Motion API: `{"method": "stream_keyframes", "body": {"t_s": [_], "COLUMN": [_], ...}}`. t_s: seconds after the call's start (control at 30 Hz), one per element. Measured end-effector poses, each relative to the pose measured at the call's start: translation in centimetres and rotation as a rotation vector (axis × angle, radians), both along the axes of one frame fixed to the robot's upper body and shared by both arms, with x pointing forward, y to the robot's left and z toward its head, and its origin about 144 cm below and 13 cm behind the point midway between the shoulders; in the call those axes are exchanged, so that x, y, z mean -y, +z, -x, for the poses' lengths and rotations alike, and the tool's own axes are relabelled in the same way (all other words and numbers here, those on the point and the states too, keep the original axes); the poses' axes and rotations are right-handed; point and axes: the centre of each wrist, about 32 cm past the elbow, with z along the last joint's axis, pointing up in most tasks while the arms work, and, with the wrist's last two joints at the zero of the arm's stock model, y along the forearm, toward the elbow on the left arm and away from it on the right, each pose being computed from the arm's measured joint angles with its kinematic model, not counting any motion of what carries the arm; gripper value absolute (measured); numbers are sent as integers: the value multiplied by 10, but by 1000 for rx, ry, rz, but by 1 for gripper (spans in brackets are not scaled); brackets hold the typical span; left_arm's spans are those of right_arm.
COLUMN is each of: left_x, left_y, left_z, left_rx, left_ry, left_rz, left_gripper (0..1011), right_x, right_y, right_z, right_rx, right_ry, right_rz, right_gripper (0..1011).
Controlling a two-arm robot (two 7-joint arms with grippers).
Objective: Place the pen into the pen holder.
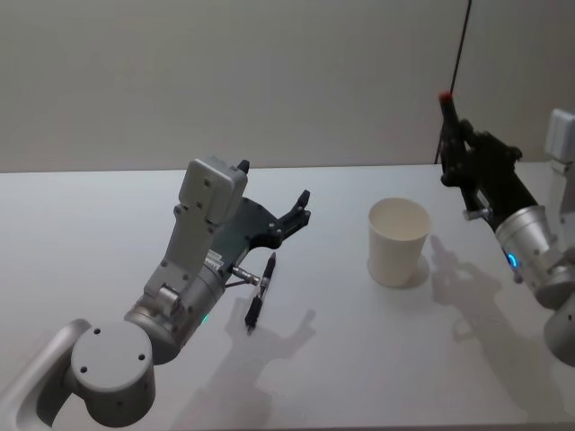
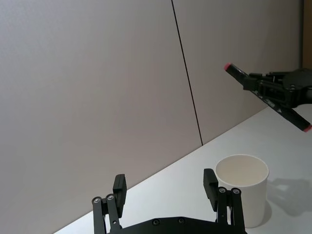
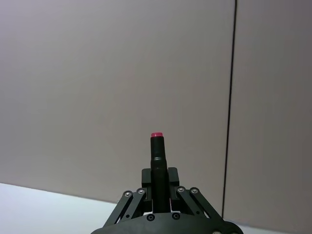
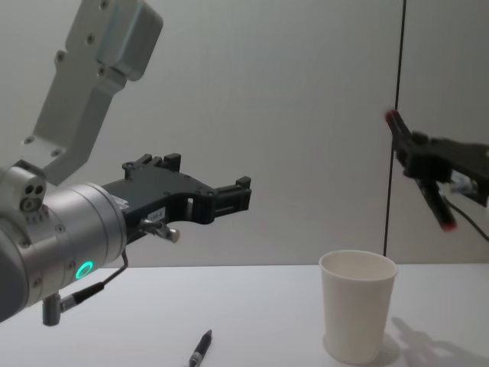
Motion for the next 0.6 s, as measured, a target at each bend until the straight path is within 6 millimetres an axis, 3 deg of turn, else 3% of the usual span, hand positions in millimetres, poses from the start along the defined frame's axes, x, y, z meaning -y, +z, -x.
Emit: {"method": "stream_keyframes", "body": {"t_s": [0.6], "left_x": [0], "left_y": [0], "left_z": [0], "left_rx": [0], "left_ry": [0], "left_rz": [0], "left_gripper": [1004], "right_x": [-20], "right_y": [-12], "right_z": [-41], "right_rx": [194], "right_ry": [110], "right_rz": [76], "right_gripper": [184]}}
